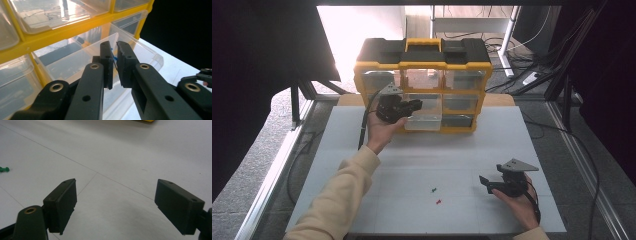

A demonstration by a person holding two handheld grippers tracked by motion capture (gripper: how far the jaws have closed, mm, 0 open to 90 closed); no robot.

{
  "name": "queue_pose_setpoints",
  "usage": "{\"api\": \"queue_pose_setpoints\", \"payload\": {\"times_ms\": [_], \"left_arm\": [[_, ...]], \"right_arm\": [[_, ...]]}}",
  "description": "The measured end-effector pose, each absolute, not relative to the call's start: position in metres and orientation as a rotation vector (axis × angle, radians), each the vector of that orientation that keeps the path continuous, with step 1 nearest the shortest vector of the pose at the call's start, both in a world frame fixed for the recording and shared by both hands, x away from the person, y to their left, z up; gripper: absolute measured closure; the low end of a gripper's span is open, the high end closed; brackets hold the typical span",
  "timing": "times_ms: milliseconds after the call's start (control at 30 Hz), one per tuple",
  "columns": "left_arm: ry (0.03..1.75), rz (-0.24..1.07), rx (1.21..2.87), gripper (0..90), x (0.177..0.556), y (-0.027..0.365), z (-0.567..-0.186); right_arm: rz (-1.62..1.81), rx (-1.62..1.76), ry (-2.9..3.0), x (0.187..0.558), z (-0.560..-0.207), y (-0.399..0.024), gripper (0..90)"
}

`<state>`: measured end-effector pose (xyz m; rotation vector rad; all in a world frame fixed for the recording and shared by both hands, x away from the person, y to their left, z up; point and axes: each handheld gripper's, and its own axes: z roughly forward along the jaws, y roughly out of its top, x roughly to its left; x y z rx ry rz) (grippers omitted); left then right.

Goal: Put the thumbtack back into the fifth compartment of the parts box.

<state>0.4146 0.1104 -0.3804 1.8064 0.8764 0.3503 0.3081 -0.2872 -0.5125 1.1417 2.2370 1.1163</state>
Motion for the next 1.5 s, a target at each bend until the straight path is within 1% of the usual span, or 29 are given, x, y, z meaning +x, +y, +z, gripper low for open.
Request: {"api": "queue_pose_setpoints", "payload": {"times_ms": [100, 133, 167, 200, 233, 267, 300, 333, 433, 567, 800, 1067, 1233, 1333, 1433, 1500], "left_arm": [[0.893, 0.362, 1.807, 82.0, 0.417, 0.112, -0.382], [0.899, 0.367, 1.807, 76.4, 0.417, 0.113, -0.382], [0.903, 0.362, 1.801, 76.4, 0.418, 0.113, -0.383], [0.907, 0.363, 1.796, 71.2, 0.418, 0.114, -0.384], [0.905, 0.362, 1.796, 63.5, 0.418, 0.115, -0.384], [0.9, 0.353, 1.797, 58.5, 0.417, 0.116, -0.384], [0.893, 0.351, 1.799, 50.2, 0.416, 0.117, -0.383], [0.886, 0.358, 1.802, 44.9, 0.414, 0.118, -0.382], [0.852, 0.351, 1.802, 35.4, 0.408, 0.12, -0.38], [0.815, 0.319, 1.789, 28.2, 0.398, 0.122, -0.379], [0.751, 0.306, 1.828, 25.6, 0.377, 0.123, -0.381], [0.722, 0.262, 1.852, 25.5, 0.35, 0.126, -0.392], [0.708, 0.256, 1.88, 25.6, 0.337, 0.124, -0.401], [0.701, 0.234, 1.89, 25.6, 0.33, 0.122, -0.407], [0.702, 0.249, 1.919, 26.4, 0.326, 0.118, -0.411], [0.695, 0.237, 1.932, 26.4, 0.322, 0.116, -0.414]], "right_arm": [[1.119, 1.141, 2.237, 0.308, -0.512, -0.287, 18.4], [1.116, 1.141, 2.236, 0.308, -0.513, -0.287, 18.4], [1.119, 1.141, 2.237, 0.308, -0.513, -0.287, 18.4], [1.116, 1.141, 2.237, 0.308, -0.513, -0.287, 18.4], [1.115, 1.142, 2.237, 0.308, -0.513, -0.287, 18.4], [1.115, 1.14, 2.237, 0.308, -0.513, -0.287, 18.4], [1.118, 1.14, 2.237, 0.308, -0.513, -0.288, 18.4], [1.118, 1.142, 2.236, 0.308, -0.513, -0.288, 18.4], [1.116, 1.142, 2.236, 0.308, -0.513, -0.288, 18.4], [1.112, 1.141, 2.237, 0.308, -0.513, -0.287, 18.4], [1.114, 1.145, 2.236, 0.308, -0.513, -0.287, 18.4], [1.111, 1.144, 2.233, 0.308, -0.512, -0.287, 18.3], [1.111, 1.143, 2.232, 0.308, -0.512, -0.287, 18.4], [1.11, 1.139, 2.231, 0.308, -0.512, -0.287, 18.4], [1.109, 1.138, 2.231, 0.307, -0.512, -0.287, 18.4], [1.111, 1.137, 2.229, 0.307, -0.512, -0.287, 18.4]]}}
